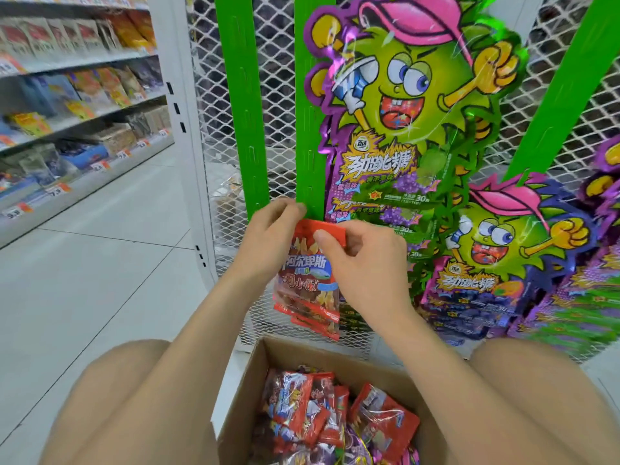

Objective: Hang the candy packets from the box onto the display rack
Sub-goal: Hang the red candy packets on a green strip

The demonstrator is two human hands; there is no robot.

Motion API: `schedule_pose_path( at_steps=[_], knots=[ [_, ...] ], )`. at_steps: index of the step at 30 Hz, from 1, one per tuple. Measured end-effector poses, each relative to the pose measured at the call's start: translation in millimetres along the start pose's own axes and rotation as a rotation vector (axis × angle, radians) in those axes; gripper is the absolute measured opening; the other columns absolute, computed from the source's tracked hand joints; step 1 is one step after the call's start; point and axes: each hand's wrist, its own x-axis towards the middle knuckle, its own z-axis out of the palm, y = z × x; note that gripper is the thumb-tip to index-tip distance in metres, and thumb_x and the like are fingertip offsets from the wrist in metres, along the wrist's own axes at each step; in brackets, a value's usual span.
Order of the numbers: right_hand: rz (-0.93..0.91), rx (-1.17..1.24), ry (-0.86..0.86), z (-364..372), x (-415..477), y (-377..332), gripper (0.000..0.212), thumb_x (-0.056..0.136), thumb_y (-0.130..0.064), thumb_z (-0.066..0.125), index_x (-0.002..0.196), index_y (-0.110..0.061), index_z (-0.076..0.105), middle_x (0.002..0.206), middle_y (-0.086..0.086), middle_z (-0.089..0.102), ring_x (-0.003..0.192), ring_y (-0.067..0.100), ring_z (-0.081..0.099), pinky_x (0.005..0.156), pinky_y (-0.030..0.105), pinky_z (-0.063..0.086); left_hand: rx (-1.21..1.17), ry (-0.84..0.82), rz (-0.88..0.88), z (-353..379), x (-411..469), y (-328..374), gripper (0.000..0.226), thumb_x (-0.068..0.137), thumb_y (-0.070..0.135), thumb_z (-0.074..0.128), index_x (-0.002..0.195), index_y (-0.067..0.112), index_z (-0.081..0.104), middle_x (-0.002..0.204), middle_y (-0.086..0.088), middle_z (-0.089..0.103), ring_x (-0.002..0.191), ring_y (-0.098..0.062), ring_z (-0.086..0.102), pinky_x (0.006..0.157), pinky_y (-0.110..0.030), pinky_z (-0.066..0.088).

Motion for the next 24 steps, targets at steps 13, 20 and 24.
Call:
schedule_pose_path(
  at_steps=[13, 20, 24],
  knots=[
    [0.184, 0.248, 0.122, 20, -16, -18, 0.055, 0.097, -0.042, 0.071, 0.059, -0.006, 0.055, 0.049, -0.005, 0.036, 0.053, 0.01, 0.026, 0.051, 0.039, 0.025, 0.048, -0.089, -0.013, -28, -38, 10, 0.043, 0.109, 0.041, 0.056, 0.087, 0.009, 0.077, 0.084, -0.007, 0.081, 0.082, -0.024, 0.079, 0.075, -0.038, 0.063],
    [0.118, 0.071, 0.116, 22, -27, -21, 0.044, 0.098, -0.045, 0.067, 0.067, -0.014, 0.07, 0.049, 0.001, 0.056, 0.046, 0.02, 0.048, 0.053, 0.037, 0.041, 0.094, -0.093, 0.06, -34, -31, -4, 0.064, 0.107, 0.054, 0.054, 0.086, -0.005, 0.064, 0.084, -0.033, 0.069, 0.071, -0.042, 0.07, 0.08, -0.059, 0.059],
    [0.091, -0.121, 0.031, 20, -33, -15, 0.045, 0.101, -0.046, 0.063, 0.063, -0.021, 0.06, 0.05, -0.005, 0.053, 0.052, 0.02, 0.051, 0.055, 0.033, 0.032, 0.191, -0.06, 0.153, -35, -30, -11, 0.059, 0.109, 0.048, 0.053, 0.068, 0.005, 0.054, 0.06, -0.013, 0.047, 0.058, -0.019, 0.043, 0.059, -0.035, 0.038]
  ],
)
